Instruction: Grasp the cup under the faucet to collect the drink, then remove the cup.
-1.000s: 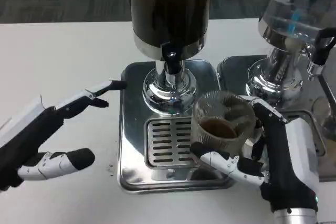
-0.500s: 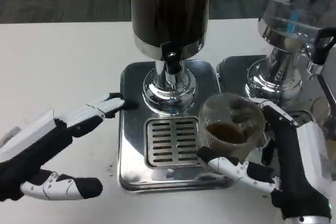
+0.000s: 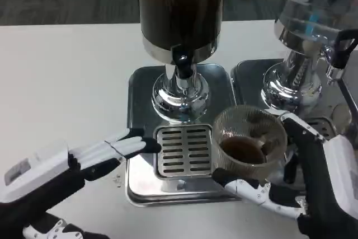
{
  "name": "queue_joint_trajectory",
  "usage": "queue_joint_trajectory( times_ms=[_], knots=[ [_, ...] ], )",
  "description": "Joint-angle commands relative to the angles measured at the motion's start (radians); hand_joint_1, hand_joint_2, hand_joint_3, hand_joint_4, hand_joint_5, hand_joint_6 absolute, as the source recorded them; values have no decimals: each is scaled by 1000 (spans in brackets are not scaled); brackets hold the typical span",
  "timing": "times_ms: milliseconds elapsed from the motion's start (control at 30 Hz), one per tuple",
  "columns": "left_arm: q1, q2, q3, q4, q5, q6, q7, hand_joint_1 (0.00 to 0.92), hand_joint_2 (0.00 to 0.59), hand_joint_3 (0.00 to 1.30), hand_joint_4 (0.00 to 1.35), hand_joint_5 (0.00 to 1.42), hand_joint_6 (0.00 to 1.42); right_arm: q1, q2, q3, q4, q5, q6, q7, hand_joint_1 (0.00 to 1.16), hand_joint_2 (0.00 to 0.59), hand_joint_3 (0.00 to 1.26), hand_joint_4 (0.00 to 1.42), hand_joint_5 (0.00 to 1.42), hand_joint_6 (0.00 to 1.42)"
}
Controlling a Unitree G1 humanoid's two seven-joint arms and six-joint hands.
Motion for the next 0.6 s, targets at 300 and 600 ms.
queue_joint_trajectory(
  times_ms=[300, 600],
  knots=[
    [50, 65, -32, -35, -36, -33, 54, 0, 102, 118, 0, 8, 189, 113, -14, 13, -106, 2, -73, 22, 778, 195, 619, 689, 887, 1232],
    [65, 80, -42, -50, -44, -35, 68, 0, 101, 118, 0, 8, 189, 147, -13, 15, -130, 0, -76, 22, 776, 194, 623, 689, 889, 1232]
  ],
)
